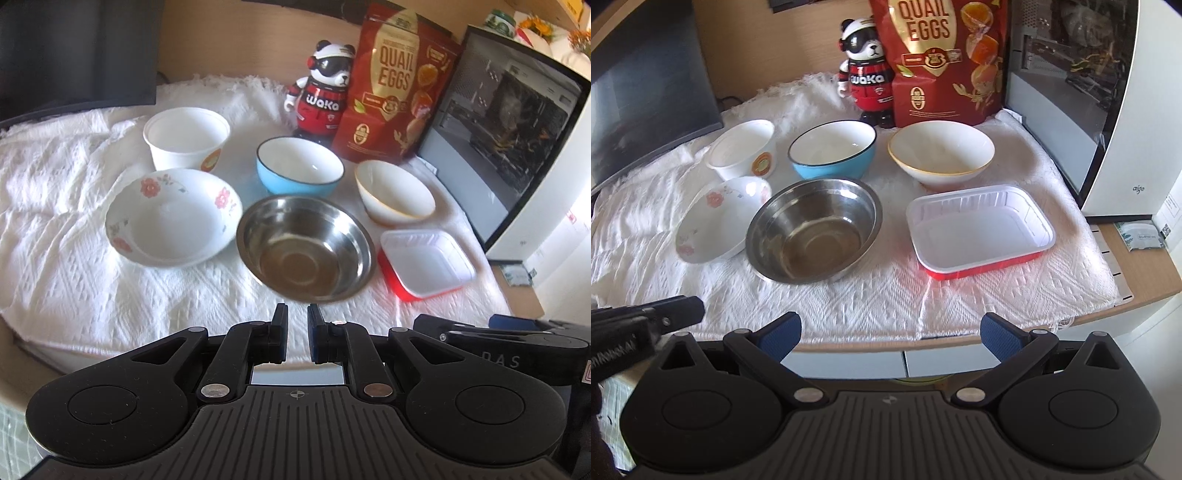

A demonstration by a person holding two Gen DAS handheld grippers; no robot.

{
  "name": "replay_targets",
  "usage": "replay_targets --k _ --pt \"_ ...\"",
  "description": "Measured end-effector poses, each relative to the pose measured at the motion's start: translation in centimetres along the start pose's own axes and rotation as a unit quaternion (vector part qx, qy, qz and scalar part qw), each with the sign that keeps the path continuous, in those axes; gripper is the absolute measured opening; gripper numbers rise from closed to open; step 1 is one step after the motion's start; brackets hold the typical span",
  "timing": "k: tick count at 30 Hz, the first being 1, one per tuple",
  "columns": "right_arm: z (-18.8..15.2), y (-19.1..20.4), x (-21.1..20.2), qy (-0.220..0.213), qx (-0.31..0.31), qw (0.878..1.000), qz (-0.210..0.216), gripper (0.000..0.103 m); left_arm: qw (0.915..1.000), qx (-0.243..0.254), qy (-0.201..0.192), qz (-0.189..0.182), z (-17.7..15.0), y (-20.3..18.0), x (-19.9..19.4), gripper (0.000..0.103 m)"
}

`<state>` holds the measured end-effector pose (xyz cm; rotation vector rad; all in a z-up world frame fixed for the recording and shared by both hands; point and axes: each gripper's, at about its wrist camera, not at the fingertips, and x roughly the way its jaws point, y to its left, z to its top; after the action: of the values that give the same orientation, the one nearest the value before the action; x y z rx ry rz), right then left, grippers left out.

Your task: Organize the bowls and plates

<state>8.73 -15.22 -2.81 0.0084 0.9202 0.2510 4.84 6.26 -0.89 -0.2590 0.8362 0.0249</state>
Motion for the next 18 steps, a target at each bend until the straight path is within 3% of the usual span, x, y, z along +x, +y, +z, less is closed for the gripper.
replay_targets --k 6,8,11,13,15,18 --pt "1.5 0.3 2.4 -0.026 0.037 0.999 -0.003 0.103 0.9957 0.016 -0.048 -0.078 1.8 3.6 1.7 0.013" --pt "1.8 0.5 3.0 -0.037 0.055 0.998 -0.016 0.103 0.9951 0.016 -0.029 -0.093 2.8 4.9 2.9 0.013" --pt "2.1 0.8 4.0 -0.038 0.082 0.996 -0.019 0.103 0.9967 0.004 0.028 -0.076 4.3 6.5 5.6 0.013" --pt "1.9 1.2 4.6 -0.032 0.1 0.994 -0.001 0.103 0.9933 0.018 0.048 -0.104 5.1 7.6 6.9 0.013" --pt "1.7 1.6 5.8 -0.009 0.116 0.993 0.018 0.103 0.9901 0.038 0.044 -0.127 6.0 8.3 7.8 0.013" --pt "1.1 2.7 7.4 0.024 0.126 0.992 0.016 0.103 0.9889 0.068 0.031 -0.128 7.8 8.6 9.9 0.013"
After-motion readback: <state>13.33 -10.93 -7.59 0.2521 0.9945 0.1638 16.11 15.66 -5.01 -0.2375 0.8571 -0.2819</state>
